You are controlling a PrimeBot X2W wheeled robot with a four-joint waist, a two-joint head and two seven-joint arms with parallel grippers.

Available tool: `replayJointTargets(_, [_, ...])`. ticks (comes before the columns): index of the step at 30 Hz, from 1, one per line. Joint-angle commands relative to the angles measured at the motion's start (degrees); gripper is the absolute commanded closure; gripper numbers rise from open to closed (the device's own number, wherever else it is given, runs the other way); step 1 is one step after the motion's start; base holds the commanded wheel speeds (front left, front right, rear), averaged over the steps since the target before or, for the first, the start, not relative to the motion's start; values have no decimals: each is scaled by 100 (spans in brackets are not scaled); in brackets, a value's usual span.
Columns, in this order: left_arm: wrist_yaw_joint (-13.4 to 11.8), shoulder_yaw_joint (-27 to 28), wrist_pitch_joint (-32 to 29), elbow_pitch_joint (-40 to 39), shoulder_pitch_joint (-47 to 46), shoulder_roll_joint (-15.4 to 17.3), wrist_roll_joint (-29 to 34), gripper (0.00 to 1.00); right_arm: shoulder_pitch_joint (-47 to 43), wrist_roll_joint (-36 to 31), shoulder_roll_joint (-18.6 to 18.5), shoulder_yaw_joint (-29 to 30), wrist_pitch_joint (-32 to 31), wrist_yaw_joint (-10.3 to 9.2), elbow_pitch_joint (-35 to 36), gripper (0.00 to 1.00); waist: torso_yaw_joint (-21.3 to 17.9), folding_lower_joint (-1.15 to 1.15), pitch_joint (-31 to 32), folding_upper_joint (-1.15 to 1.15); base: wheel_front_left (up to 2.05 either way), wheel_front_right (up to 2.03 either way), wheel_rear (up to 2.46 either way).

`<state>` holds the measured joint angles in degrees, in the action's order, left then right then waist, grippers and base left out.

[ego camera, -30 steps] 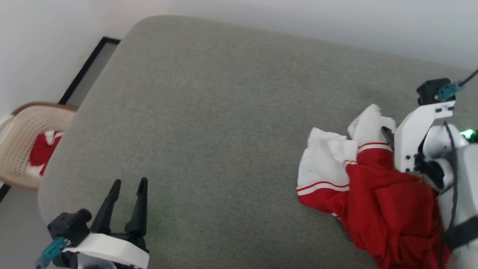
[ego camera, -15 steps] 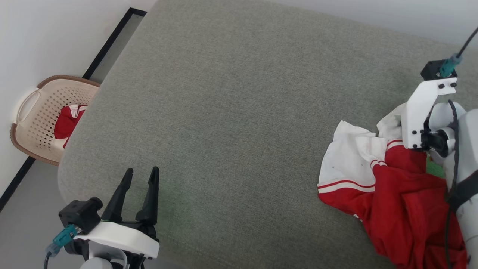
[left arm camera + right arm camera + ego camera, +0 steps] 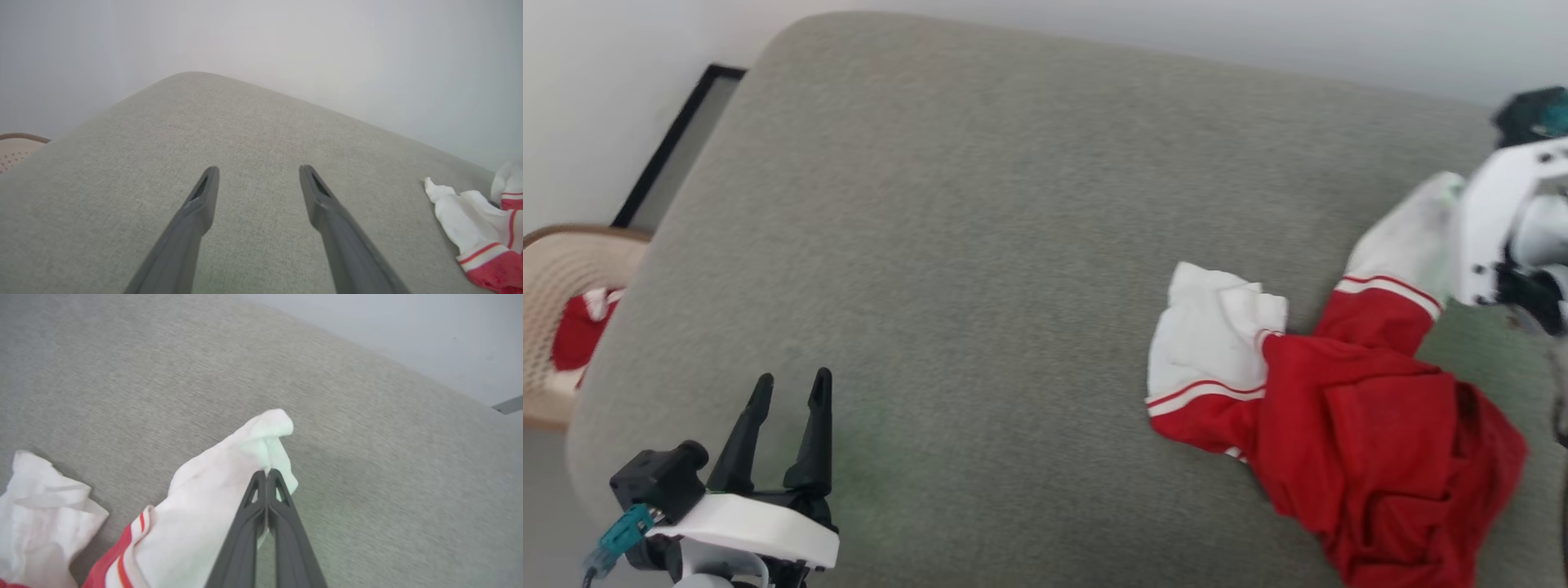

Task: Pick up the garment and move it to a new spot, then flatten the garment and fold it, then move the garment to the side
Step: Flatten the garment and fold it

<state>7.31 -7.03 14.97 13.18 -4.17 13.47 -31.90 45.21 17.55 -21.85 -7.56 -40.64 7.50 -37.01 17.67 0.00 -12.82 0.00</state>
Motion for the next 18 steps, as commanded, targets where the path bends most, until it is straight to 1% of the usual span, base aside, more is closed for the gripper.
replayJointTargets(1, [14, 37, 31, -29, 95, 35, 27, 0, -188, 60, -117, 54, -67, -2, 178, 100, -203, 0, 95, 0, 0, 0, 0])
replayJointTargets(4, [14, 79, 31, -42, 109, 64, 55, 0, -586, 184, -269, 340, -229, -2, 636, 100, -383, 0, 148, 0, 0, 0, 0])
replayJointTargets(7, [14, 103, 31, -64, 132, 78, 69, 0, -1131, 172, -344, 849, -439, -2, 1076, 100, -513, 0, 189, 0, 0, 0, 0])
replayJointTargets(11, [14, 81, 30, -72, 119, 126, 74, 0, -1985, 85, -96, 1614, -770, -2, 1546, 100, -634, 0, 219, 0, 0, 0, 0])
replayJointTargets(13, [14, 57, 30, -70, 85, 162, 76, 0, -2324, -3, 90, 1941, -858, -2, 1701, 100, -674, 0, 217, 0, 0, 0, 0])
replayJointTargets(15, [14, 22, 30, -65, 30, 201, 71, 0, -2554, -87, 340, 2236, -903, -2, 1754, 100, -703, 0, 214, 0, 0, 0, 0])
replayJointTargets(17, [15, -37, 31, -42, -21, 259, 72, 0, -2706, -193, 565, 2398, -932, -2, 1728, 100, -730, 0, 213, 0, 0, 0, 0])
replayJointTargets(18, [15, -65, 30, -29, -45, 284, 68, 0, -2714, -229, 692, 2481, -902, -2, 1683, 83, -746, 0, 213, 0, 0, 0, 0])
